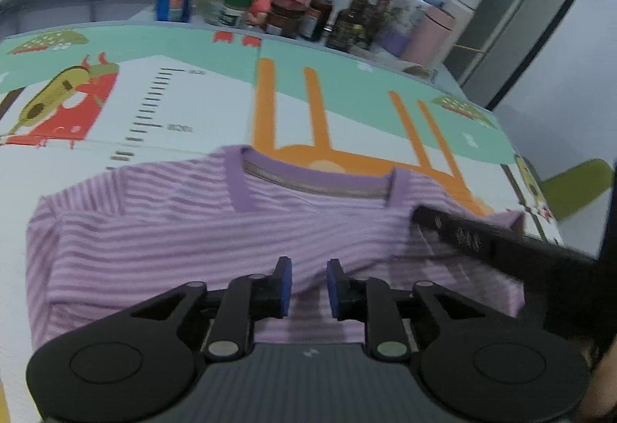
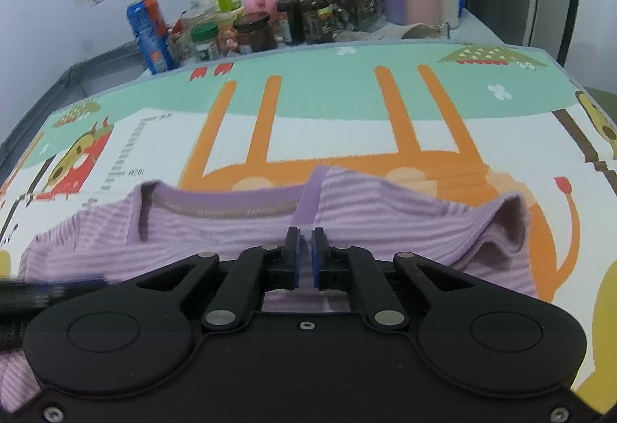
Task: Fold clothes
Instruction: 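Open both tools and pull them back from the shirt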
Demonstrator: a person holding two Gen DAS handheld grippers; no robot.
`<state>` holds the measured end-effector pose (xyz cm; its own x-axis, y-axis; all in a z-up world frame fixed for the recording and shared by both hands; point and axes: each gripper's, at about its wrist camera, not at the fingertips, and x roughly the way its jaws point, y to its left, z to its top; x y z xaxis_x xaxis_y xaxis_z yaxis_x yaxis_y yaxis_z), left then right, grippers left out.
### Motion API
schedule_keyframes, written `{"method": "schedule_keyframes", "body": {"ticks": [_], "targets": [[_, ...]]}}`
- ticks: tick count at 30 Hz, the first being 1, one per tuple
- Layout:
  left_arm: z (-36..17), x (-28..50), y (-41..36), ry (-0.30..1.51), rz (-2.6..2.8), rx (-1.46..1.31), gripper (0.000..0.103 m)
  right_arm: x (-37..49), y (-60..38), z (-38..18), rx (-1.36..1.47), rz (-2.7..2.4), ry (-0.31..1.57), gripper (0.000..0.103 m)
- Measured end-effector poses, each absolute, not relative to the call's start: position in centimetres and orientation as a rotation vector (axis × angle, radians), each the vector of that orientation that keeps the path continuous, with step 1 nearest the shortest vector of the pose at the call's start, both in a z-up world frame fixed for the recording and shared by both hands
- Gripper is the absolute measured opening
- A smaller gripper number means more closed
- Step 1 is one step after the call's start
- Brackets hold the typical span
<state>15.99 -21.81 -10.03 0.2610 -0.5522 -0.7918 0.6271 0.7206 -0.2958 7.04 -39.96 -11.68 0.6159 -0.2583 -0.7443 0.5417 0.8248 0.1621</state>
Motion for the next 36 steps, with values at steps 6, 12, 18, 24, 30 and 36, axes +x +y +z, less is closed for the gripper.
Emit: {"method": "schedule_keyframes", "body": {"ticks": [6, 12, 18, 24, 30, 36], "targets": [[-9.9, 14.7, -21.4, 1.034, -0.813, 0.069, 0.047, 6.1, -40.3, -9.7, 0.396, -0.495, 0.692, 0.029], [-9.0, 14.5, -20.4, 1.004, -0.771, 0.037, 0.074, 4.3, -38.9, -7.5, 0.359, -0.475, 0.628, 0.043], [-8.4, 14.6, -19.4, 0.971, -0.713, 0.080, 0.080, 2.6, -37.2, -6.3, 0.341, -0.479, 0.625, 0.059], [-8.0, 14.6, -18.4, 0.972, -0.679, 0.114, 0.081, 0.8, -36.0, -5.6, 0.329, -0.511, 0.618, 0.076], [-7.7, 13.9, -17.7, 0.955, -0.655, 0.152, 0.089, -0.3, -34.8, -5.5, 0.322, -0.512, 0.639, 0.091], [-7.8, 13.1, -17.2, 0.940, -0.636, 0.204, 0.097, -1.0, -33.6, -5.9, 0.321, -0.511, 0.679, 0.100]]}}
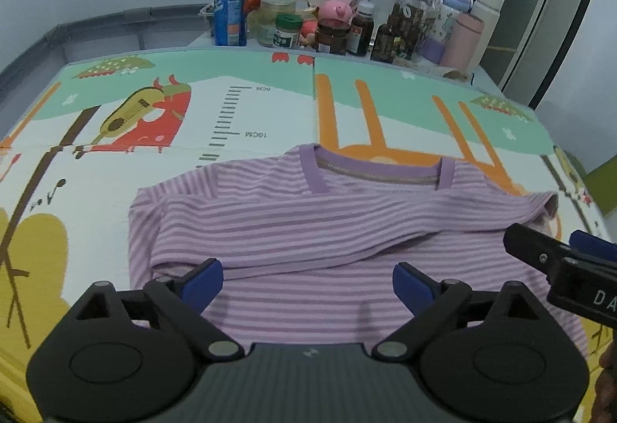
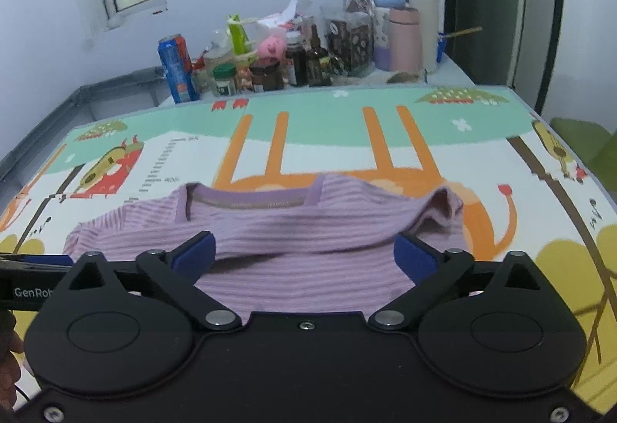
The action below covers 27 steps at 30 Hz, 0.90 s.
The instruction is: Fold clothes
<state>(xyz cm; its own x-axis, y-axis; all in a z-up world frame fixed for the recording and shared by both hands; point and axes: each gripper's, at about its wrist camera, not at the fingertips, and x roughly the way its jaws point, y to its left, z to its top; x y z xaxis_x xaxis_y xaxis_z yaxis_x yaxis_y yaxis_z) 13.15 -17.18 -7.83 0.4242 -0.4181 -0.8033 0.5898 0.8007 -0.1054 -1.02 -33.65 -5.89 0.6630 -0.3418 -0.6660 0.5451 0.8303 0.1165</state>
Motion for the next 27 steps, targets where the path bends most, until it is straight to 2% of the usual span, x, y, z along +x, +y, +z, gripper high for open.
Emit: {"method": "schedule_keyframes", "body": {"ticks": [7, 18, 27], "targets": [[-8.4, 12.6, -16.5, 0.954, -0.576, 0.221, 0.101, -1.8, -32.8, -6.7, 0.335, -0.536, 0.740, 0.102], [-10.4, 12.0, -16.3, 0.992, -0.566, 0.208, 0.102, -2.3, -33.2, -9.1, 0.393, -0.552, 0.804, 0.102], [-12.4, 13.1, -18.2, 1.047, -0.552, 0.223, 0.102, -0.1, -34.4, -10.8, 0.304, -0.558, 0.837, 0.102]]}}
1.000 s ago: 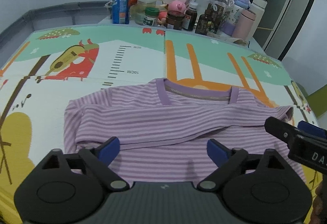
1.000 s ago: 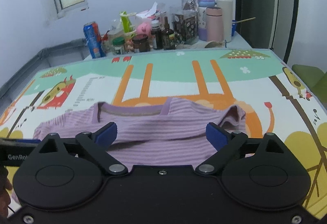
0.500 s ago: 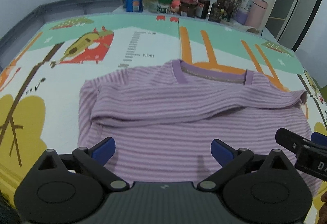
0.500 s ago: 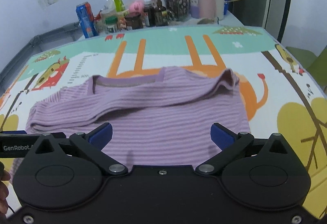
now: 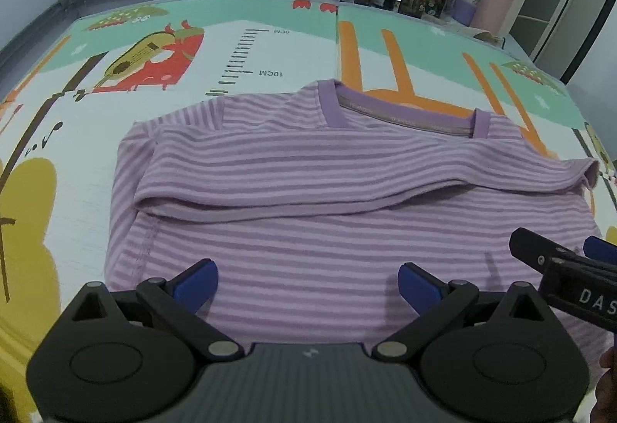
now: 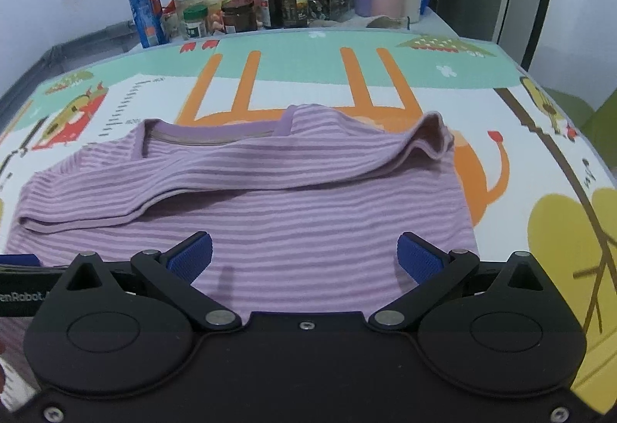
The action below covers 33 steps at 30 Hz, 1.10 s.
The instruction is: Fold clothes
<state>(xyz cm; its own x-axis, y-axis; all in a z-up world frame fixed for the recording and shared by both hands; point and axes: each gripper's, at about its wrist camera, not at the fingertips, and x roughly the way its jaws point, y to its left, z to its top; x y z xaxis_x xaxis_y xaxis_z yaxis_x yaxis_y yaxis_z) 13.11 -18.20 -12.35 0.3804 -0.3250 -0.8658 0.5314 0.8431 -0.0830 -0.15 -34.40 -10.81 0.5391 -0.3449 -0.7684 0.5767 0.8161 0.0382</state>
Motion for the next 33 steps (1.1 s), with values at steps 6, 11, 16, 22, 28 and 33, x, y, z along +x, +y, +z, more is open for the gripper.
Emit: {"method": "schedule_keyframes", "body": {"ticks": [6, 11, 16, 22, 28, 33], "targets": [[-13.1, 14.3, -19.3, 1.057, -0.550, 0.242, 0.102, 1.4, -35.5, -12.3, 0.281, -0.553, 0.871, 0.102], [-13.5, 15.3, -19.9, 1.056, -0.543, 0.253, 0.103, 2.5, -36.0, -13.3, 0.253, -0.556, 0.888, 0.102], [-13.6, 16.4, -20.5, 1.053, -0.540, 0.253, 0.103, 3.8, -36.2, -13.8, 0.202, -0.551, 0.899, 0.102], [-13.4, 18.1, -21.1, 1.078, -0.536, 0.225, 0.103, 5.4, -36.9, -13.9, 0.171, -0.556, 0.886, 0.102], [-13.1, 19.1, -21.5, 1.085, -0.531, 0.196, 0.103, 6.8, -37.7, -13.8, 0.157, -0.564, 0.881, 0.102], [-12.4, 20.3, -22.1, 1.070, -0.528, 0.167, 0.103, 7.6, -38.6, -13.4, 0.163, -0.569, 0.859, 0.102]]}}
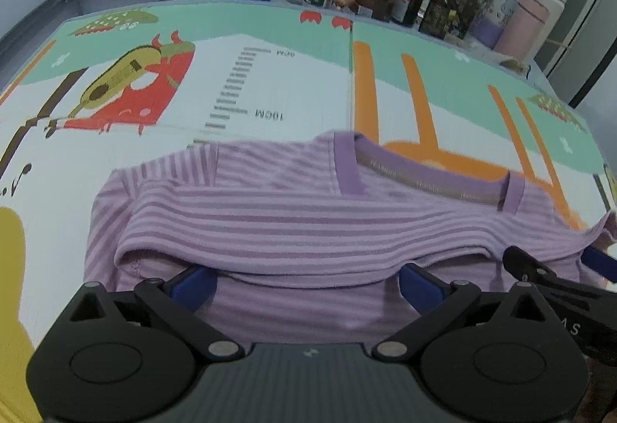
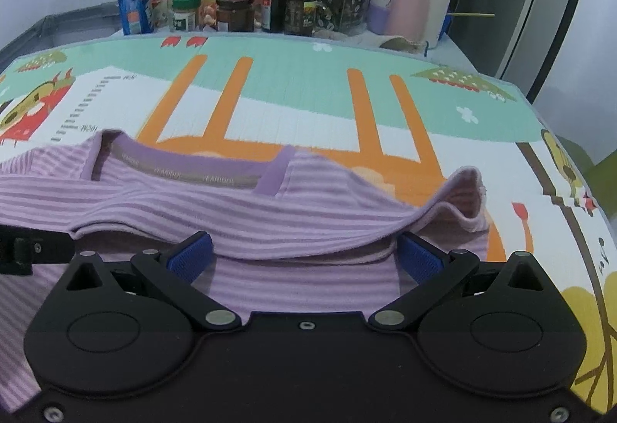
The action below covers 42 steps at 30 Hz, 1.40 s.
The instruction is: Fold clothes
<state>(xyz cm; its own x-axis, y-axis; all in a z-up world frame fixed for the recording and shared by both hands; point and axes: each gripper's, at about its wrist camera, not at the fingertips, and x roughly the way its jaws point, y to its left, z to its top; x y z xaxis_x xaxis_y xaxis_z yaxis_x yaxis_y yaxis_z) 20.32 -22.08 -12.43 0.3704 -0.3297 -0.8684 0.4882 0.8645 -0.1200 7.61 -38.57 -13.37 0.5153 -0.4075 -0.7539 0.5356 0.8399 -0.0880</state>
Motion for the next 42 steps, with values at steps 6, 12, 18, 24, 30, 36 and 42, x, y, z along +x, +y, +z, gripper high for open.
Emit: {"method": "schedule_keyframes", "body": {"ticks": [6, 12, 18, 24, 30, 36, 42], "targets": [[-11.7, 22.0, -23.5, 1.003, -0.515, 0.202, 0.103, 8.5, -40.1, -13.2, 0.186, -0.599, 0.844, 0.102], [-11.8, 23.8, -25.0, 0.984, -0.508, 0.243, 0.103, 9.2, -41.8, -12.7, 0.216, -0.634, 0.813, 0.102], [-11.8, 25.7, -25.0, 0.999, -0.458, 0.224, 0.103, 9.3, -43.2, -11.9, 0.235, -0.669, 0.774, 0.102], [-11.6, 26.6, -23.8, 1.025, -0.433, 0.170, 0.103, 8.8, -44.4, -10.8, 0.260, -0.706, 0.731, 0.102], [-10.7, 26.4, -22.7, 1.025, -0.425, 0.156, 0.103, 7.9, -44.6, -10.3, 0.259, -0.722, 0.725, 0.102], [-10.3, 25.4, -20.9, 1.042, -0.425, 0.138, 0.103, 5.9, -43.5, -9.9, 0.274, -0.671, 0.723, 0.102], [-10.9, 24.2, -19.0, 1.078, -0.386, 0.167, 0.103, 3.9, -41.9, -10.3, 0.287, -0.598, 0.765, 0.102]]}}
